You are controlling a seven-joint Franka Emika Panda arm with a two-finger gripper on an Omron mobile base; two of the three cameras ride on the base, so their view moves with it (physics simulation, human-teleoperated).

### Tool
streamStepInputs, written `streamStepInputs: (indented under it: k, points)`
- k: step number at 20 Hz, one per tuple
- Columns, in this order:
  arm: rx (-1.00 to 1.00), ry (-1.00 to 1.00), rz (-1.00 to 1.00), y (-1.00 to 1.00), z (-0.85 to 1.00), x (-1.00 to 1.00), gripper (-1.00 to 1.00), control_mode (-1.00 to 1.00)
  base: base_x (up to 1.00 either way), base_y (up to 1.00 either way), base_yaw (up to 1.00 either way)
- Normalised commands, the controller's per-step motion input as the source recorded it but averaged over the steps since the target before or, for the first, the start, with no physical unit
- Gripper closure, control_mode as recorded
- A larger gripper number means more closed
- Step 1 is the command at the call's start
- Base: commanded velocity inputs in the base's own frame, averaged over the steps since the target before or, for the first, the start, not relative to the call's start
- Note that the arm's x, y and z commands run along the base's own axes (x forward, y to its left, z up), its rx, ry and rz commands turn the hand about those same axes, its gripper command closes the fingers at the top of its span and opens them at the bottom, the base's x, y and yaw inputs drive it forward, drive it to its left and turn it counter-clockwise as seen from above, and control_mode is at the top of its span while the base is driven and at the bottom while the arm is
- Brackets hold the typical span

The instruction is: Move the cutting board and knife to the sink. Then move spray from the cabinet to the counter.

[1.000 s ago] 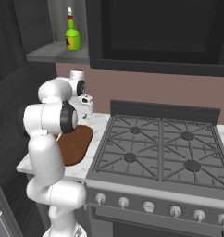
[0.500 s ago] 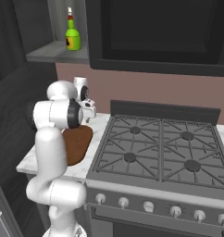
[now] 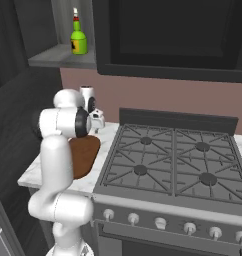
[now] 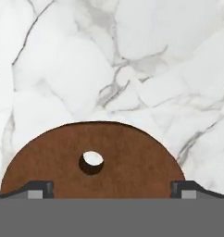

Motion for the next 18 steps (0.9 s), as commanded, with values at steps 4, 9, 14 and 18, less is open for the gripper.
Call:
streamStepInputs:
  k: [4,9,14,18]
  points:
    - [0.00,0.00,0.00,0.02,-0.19,0.36,-1.00,-1.00,0.00,0.00,0.00]
    - [0.00,0.00,0.00,0.00,-0.06,0.35,-1.00,-1.00,0.00,0.00,0.00]
    - [0.00,0.00,0.00,0.02,-0.13,0.21,-1.00,-1.00,0.00,0.00,0.00]
    - [0.00,0.00,0.00,0.03,-0.18,0.15,-1.00,-1.00,0.00,0.00,0.00]
